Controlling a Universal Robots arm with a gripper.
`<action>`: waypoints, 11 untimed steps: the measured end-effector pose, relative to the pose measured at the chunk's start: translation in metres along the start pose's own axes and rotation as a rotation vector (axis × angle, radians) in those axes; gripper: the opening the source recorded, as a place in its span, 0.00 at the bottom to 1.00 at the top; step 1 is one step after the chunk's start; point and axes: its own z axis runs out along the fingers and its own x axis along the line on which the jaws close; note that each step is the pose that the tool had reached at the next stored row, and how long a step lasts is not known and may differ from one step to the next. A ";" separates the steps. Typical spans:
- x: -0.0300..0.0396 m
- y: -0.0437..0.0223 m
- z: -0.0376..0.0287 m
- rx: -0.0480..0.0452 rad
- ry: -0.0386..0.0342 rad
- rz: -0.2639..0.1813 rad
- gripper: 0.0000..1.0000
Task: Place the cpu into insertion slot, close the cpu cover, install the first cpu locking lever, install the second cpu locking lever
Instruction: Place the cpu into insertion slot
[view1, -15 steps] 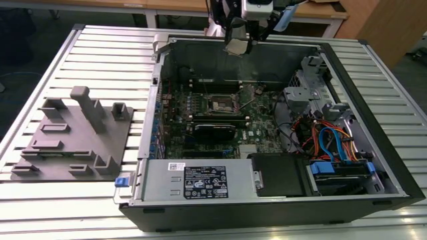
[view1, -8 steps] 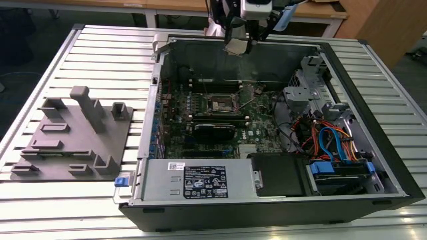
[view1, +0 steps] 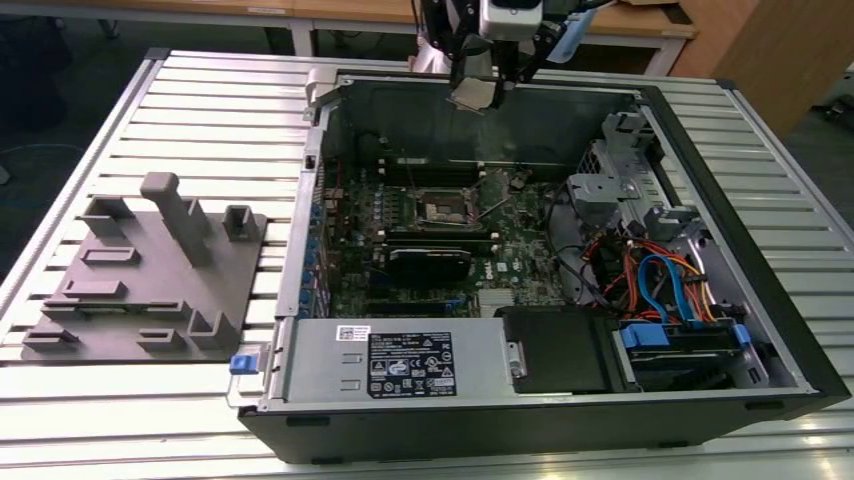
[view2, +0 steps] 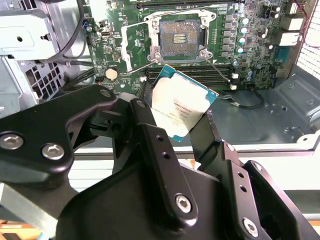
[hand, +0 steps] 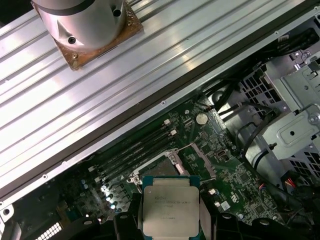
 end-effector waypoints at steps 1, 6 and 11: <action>0.0000 0.0000 0.0000 0.0000 -0.0001 0.001 0.54; 0.0000 0.0000 0.0000 0.0000 -0.0005 0.005 0.54; 0.0000 0.0000 0.0000 -0.0002 -0.0009 0.009 0.54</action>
